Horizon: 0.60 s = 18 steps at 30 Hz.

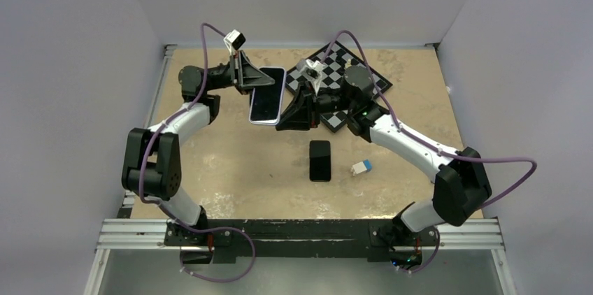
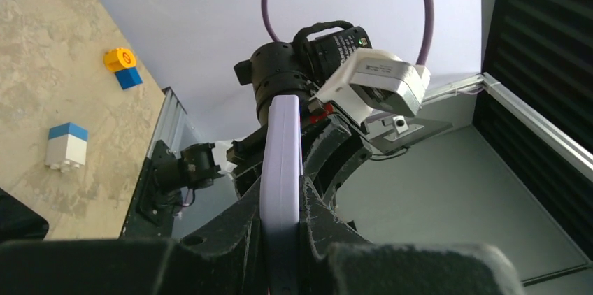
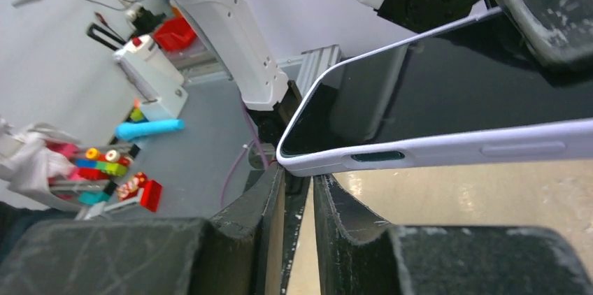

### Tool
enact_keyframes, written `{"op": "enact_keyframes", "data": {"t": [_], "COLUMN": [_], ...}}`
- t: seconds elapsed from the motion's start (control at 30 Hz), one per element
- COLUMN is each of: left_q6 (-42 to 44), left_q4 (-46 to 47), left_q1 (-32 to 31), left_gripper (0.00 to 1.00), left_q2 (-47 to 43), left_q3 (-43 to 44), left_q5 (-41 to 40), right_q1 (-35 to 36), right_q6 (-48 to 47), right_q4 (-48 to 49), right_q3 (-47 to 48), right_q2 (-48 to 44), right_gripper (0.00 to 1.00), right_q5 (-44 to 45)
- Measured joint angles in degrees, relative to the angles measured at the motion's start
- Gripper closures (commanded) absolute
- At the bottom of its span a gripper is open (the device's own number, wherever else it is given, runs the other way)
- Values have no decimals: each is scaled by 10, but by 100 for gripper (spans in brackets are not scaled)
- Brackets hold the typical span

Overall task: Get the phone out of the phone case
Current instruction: Remove the phone case from the phone.

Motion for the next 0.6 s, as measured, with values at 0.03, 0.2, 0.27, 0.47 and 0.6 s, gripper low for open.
{"op": "enact_keyframes", "data": {"t": [0.03,0.2,0.27,0.47,0.6], "left_q6": [-12,-37,-37,-19,38], "left_q4": [8,17,17,19,-9], "left_q1": [0,6,10,12,8], "left_gripper": [100,100,100,100,100], "left_q2": [0,-13,-20,-38,-74], "left_q3": [-2,-25,-35,-54,-57], "left_q5": [-1,-29,-44,-88,-109], "right_q1": [4,17,20,27,29], "right_q6": [-24,-113,-121,-111,-74], "right_q4": [-24,-127,-139,-156,-140], "right_q3": [9,52,56,56,29], "right_q2": [-2,-9,-9,-12,-38], "right_gripper": [100,100,100,55,41], "right_q5": [2,30,48,85,115]}}
